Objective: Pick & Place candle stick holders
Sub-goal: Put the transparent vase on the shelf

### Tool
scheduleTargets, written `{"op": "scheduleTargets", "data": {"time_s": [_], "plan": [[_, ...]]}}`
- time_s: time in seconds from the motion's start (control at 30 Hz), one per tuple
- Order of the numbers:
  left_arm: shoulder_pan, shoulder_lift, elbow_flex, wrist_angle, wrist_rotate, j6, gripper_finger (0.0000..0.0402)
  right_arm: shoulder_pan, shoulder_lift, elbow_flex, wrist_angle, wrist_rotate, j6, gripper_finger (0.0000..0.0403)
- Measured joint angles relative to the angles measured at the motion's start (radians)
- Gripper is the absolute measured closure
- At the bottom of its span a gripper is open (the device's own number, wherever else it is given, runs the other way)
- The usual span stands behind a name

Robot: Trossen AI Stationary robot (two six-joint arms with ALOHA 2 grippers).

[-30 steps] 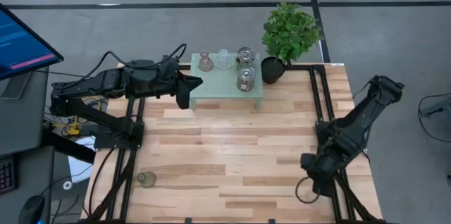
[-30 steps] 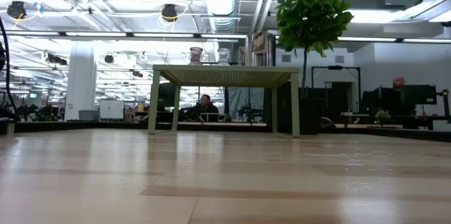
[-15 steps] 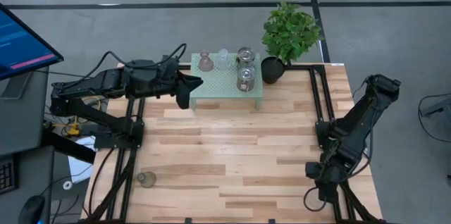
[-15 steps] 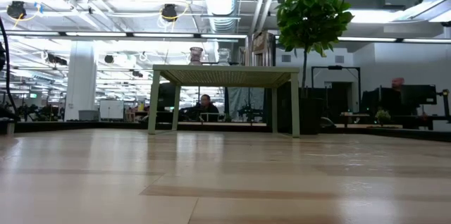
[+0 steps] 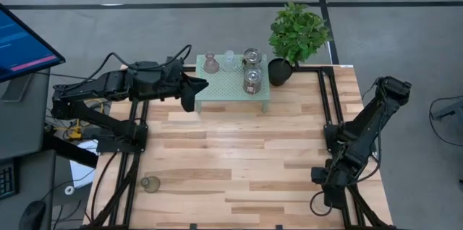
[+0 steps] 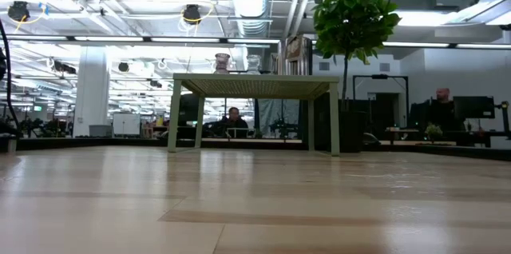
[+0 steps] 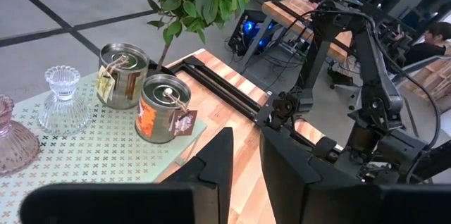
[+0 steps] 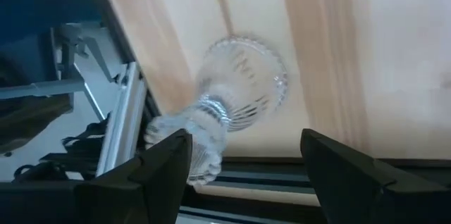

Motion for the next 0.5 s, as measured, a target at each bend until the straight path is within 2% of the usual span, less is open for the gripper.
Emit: {"op": "scheduleTargets", "data": {"time_s": [0.17, 0.23, 0.33, 0.5], "plan": [[0.0, 0.0, 0.0, 0.002, 0.0, -0.007, 0.0331, -0.001, 0.0, -0.015, -0.009, 0.014, 0.017, 0.0149], [0.0, 0.0, 0.0, 0.003, 0.0, -0.007, 0.0331, -0.008, 0.0, -0.015, -0.014, 0.015, 0.016, 0.0163], [0.0, 0.0, 0.0, 0.003, 0.0, -0.007, 0.0333, -0.026, 0.0, -0.015, -0.019, 0.015, 0.0, 0.0224], [0.0, 0.0, 0.0, 0.003, 0.0, -0.007, 0.0335, -0.065, -0.002, -0.012, -0.019, 0.007, -0.063, 0.0367]]}}
